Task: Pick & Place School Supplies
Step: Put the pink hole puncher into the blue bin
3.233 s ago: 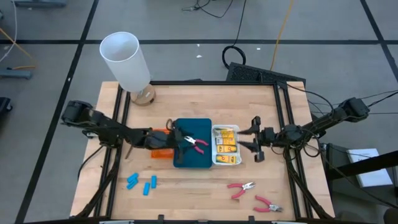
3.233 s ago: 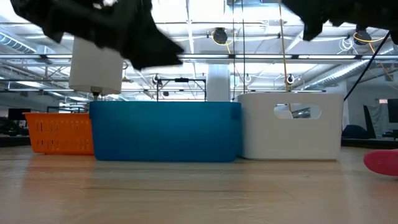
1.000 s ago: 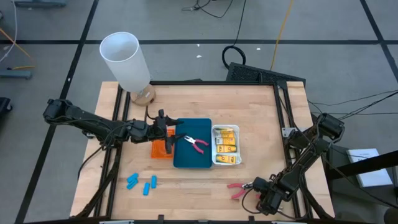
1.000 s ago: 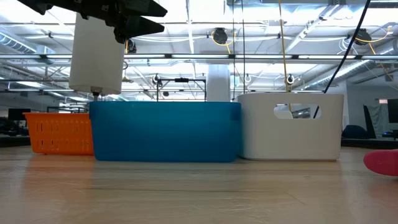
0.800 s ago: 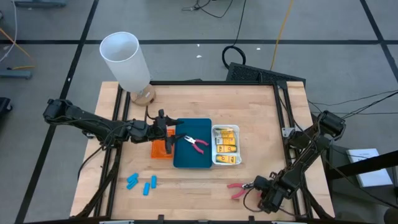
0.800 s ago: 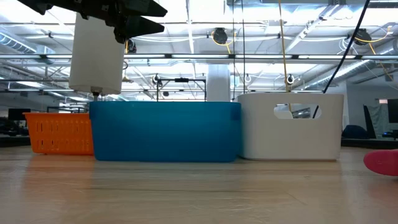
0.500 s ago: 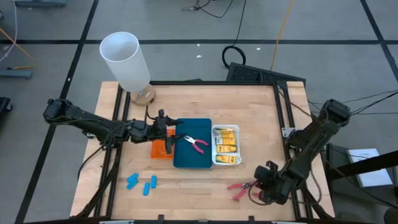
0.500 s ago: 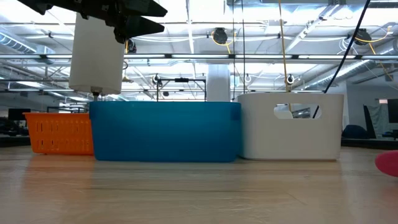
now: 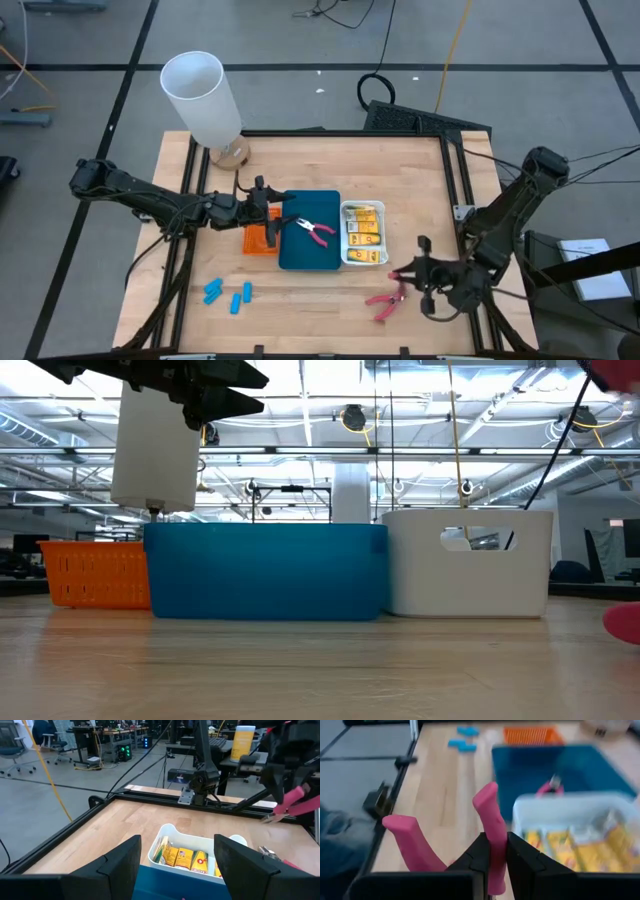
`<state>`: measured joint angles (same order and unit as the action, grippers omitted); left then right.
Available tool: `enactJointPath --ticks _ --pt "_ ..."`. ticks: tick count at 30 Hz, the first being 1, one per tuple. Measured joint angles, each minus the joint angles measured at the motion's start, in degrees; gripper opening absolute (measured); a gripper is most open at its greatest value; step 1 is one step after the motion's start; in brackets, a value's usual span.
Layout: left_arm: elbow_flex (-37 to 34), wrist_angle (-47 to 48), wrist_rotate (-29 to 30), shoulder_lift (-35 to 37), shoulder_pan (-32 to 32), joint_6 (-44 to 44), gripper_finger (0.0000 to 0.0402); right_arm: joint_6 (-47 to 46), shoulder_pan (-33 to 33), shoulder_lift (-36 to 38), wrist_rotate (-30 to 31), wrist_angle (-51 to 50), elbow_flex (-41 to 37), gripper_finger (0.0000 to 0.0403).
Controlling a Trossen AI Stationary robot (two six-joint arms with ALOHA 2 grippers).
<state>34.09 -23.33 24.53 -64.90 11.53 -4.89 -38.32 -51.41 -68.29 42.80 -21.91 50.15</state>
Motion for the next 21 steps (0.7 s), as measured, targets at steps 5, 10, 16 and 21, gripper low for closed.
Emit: enactJointPath --ticks 5,10,16,21 --pt "0.0 -0.09 0.0 0.0 0.0 -0.05 0.0255 16.0 5.87 -0.1 0.66 15.1 -2.32 0.0036" --pt "0.0 -0.33 0.0 0.0 0.0 0.09 0.0255 33.52 13.26 -0.11 0.67 39.8 -9.6 0.0033" --pt "0.0 -1.98 -2.42 -0.74 0.0 2.21 0.0255 45.8 22.75 -0.11 -6.41 71.88 -18.75 0.0033" --pt "0.08 -11.05 -6.53 -6.94 0.0 7.71 0.0255 44.74 30.03 -0.11 -22.41 84.37 -22.51 0.0033"
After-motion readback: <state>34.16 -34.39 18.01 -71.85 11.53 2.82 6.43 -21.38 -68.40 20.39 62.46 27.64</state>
